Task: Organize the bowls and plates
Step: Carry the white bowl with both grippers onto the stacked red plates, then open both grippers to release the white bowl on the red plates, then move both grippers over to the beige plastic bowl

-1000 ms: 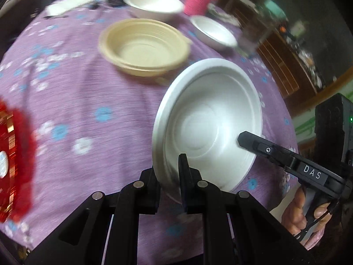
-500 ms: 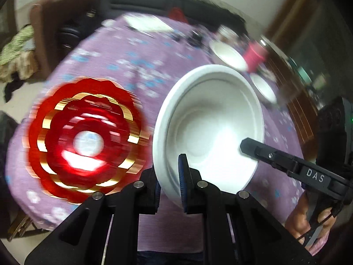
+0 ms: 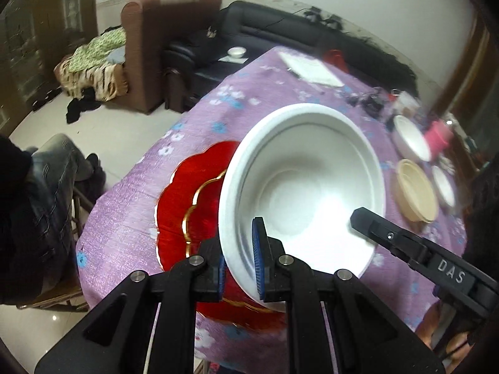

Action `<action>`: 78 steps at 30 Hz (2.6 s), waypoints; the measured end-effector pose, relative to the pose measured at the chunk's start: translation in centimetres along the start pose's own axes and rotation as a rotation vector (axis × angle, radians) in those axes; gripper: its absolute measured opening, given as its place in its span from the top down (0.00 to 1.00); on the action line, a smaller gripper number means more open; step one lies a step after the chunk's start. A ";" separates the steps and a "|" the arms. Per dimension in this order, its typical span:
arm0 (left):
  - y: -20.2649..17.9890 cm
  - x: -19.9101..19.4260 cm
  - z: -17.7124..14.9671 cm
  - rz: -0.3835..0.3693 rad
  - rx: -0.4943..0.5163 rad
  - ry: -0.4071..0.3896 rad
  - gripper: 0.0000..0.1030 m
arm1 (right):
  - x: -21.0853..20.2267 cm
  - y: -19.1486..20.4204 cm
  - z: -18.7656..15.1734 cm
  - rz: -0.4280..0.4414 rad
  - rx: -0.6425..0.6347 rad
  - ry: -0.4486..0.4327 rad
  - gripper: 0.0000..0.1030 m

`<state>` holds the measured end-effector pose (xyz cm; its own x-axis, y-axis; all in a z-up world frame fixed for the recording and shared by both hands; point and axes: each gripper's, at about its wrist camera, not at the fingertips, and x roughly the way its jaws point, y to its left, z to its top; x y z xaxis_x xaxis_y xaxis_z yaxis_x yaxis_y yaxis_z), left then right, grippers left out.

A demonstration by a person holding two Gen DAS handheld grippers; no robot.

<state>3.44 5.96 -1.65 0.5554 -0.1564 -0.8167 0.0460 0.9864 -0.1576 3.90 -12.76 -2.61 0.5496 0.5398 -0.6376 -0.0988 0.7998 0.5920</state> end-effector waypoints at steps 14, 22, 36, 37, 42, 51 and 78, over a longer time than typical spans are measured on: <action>0.1 2.7 -0.9 0.116 0.058 0.038 0.87 | 4.5 -1.0 -1.4 -0.084 -0.027 0.068 0.90; -0.7 1.5 -2.0 0.310 0.150 -0.090 0.67 | 4.6 0.1 -2.3 -0.191 -0.135 0.029 0.88; -1.6 -3.9 -1.7 0.358 0.171 -0.288 0.65 | -2.4 0.7 -2.8 -0.190 -0.216 -0.196 0.67; -1.8 -4.2 -1.6 0.355 0.177 -0.295 0.65 | -3.1 0.7 -2.7 -0.189 -0.219 -0.207 0.67; -3.4 -5.3 -1.7 0.321 0.199 -0.310 0.65 | -5.4 0.0 -2.3 -0.185 -0.202 -0.252 0.65; -8.4 -6.1 -1.3 0.273 0.267 -0.323 0.65 | -9.8 -3.1 -1.4 -0.167 -0.133 -0.316 0.61; -28.0 0.5 0.5 0.136 0.479 -0.271 0.65 | -20.8 -22.2 5.0 -0.335 0.078 -0.541 0.49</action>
<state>2.85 -21.66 2.65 0.7729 -0.0699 -0.6307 0.2955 0.9192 0.2602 -1.19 -43.01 -0.05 0.8831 0.0394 -0.4674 0.1998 0.8699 0.4510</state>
